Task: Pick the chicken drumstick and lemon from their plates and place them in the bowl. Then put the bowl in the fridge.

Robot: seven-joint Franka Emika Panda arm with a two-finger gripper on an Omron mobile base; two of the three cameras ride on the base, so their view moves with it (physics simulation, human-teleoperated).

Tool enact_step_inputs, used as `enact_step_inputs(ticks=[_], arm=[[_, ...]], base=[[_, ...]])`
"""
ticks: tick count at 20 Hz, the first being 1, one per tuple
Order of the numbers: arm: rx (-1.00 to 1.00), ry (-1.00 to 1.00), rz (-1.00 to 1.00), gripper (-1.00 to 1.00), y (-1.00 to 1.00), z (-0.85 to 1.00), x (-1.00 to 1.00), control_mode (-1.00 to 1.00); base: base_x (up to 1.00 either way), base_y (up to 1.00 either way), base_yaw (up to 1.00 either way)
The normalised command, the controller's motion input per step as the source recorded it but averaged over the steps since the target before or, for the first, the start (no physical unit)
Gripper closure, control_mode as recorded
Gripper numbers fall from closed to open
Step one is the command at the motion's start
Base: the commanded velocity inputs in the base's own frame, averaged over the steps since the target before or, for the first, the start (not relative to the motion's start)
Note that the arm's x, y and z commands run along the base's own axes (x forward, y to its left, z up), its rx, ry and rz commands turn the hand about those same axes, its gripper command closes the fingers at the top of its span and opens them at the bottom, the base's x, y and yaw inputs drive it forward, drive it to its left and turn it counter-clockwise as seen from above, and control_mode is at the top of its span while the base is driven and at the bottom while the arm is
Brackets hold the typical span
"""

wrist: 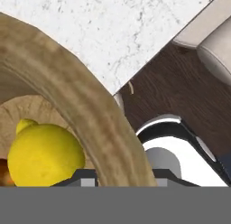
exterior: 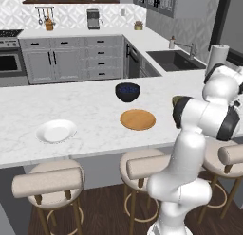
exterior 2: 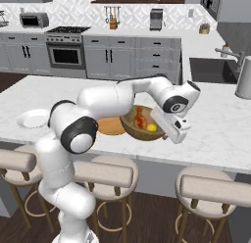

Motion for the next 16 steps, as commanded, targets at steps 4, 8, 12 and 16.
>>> enact_step_inputs(ticks=[4,8,12,16], arm=[[-0.13,0.0,0.07,1.0,1.0,0.24,-0.94,-1.0],[-0.21,-0.06,0.03,1.0,1.0,0.08,-0.56,-1.0],[-0.09,-0.02,0.0,1.0,1.0,0.41,-0.14,-1.0],[-0.01,0.0,0.0,1.0,1.0,0.22,-0.35,-1.0]], base=[[0.0,0.0,0.0],[0.0,0.0,0.0],[0.0,0.0,0.0],[0.0,0.0,0.0]])
